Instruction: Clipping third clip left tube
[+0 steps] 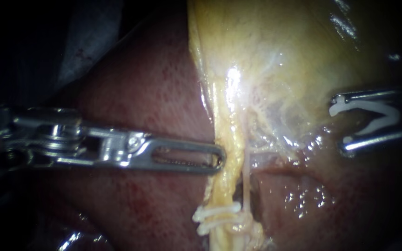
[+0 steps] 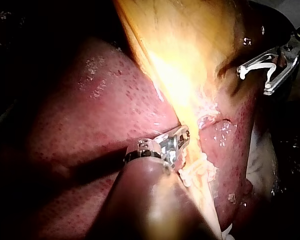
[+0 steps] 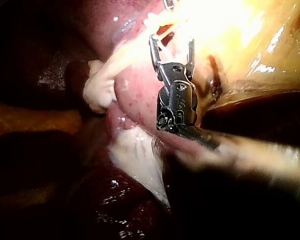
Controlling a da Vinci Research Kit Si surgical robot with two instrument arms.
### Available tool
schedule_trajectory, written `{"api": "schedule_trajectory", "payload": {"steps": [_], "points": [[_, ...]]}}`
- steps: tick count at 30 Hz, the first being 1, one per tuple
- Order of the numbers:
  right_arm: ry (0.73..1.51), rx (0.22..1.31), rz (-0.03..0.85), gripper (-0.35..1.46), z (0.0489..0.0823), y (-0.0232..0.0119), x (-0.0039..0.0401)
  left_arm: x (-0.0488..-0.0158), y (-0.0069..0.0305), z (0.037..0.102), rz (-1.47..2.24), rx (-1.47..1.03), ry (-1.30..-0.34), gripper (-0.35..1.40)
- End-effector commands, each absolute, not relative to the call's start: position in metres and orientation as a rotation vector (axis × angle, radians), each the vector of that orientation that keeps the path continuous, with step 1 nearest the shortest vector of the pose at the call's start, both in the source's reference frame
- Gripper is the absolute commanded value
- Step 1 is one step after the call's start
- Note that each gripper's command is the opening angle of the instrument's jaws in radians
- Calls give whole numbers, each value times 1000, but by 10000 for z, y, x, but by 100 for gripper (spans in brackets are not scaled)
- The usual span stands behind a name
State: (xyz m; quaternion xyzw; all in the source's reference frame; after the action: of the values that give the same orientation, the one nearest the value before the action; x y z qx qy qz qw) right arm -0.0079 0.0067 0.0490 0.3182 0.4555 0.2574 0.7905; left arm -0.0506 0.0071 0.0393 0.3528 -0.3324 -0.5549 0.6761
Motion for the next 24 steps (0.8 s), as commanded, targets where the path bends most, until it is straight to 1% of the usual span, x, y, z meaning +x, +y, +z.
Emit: {"api": "schedule_trajectory", "payload": {"steps": [1,6,13,18,24], "points": [[981,685,554,60,490,66,-78,-506,71,392,-1248,793,-747,-35],[981,683,554,60,491,64,-76,-504,70,388,-1247,795,-747,-35],[982,677,551,60,499,51,-67,-495,67,369,-1244,807,-746,-35],[983,687,533,60,509,35,-56,-477,63,352,-1239,815,-746,-35],[984,698,511,60,521,15,-37,-458,67,331,-1248,811,-750,-35]]}}
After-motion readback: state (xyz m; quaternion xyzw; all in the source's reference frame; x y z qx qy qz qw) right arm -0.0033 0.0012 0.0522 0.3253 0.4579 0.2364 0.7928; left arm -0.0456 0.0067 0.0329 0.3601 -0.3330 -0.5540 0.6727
